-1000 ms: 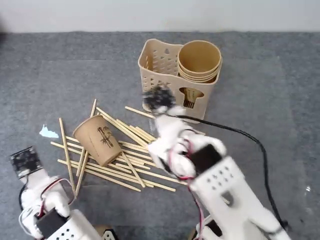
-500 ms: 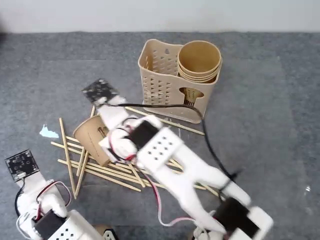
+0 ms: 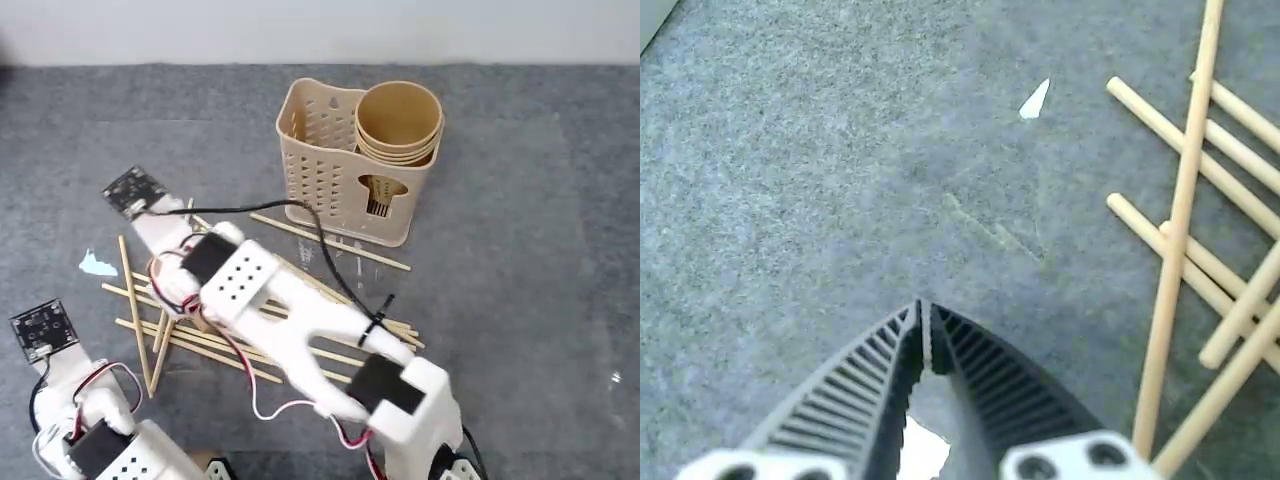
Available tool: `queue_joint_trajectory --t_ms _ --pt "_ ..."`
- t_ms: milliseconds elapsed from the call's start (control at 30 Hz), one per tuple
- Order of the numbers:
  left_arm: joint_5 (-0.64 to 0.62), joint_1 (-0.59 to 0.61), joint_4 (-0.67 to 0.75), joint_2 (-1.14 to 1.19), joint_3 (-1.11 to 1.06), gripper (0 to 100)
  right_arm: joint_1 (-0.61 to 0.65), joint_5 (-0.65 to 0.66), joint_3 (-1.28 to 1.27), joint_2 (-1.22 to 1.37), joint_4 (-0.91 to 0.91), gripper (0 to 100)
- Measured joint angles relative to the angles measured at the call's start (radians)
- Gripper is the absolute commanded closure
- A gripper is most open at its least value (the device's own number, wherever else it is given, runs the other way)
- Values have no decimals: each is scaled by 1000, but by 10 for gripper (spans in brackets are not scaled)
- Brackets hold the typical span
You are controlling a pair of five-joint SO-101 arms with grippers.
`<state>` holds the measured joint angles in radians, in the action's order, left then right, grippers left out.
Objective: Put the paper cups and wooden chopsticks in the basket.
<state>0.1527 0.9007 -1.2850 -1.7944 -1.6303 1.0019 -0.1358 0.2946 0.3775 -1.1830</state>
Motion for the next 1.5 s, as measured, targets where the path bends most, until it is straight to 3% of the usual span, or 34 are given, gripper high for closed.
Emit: queue_joint_trajectory --t_ms 500,767,1000,1267,1500 --pt "0 0 0 0 0 985 6 0 100 245 0 573" --pt "0 0 0 0 0 985 -8 0 101 245 -2 814" --pt "0 0 0 0 0 985 -29 41 114 239 -32 795" --pt "0 0 0 0 0 985 -29 46 117 28 -203 793" --pt "0 0 0 0 0 985 -130 94 117 -229 -284 794"
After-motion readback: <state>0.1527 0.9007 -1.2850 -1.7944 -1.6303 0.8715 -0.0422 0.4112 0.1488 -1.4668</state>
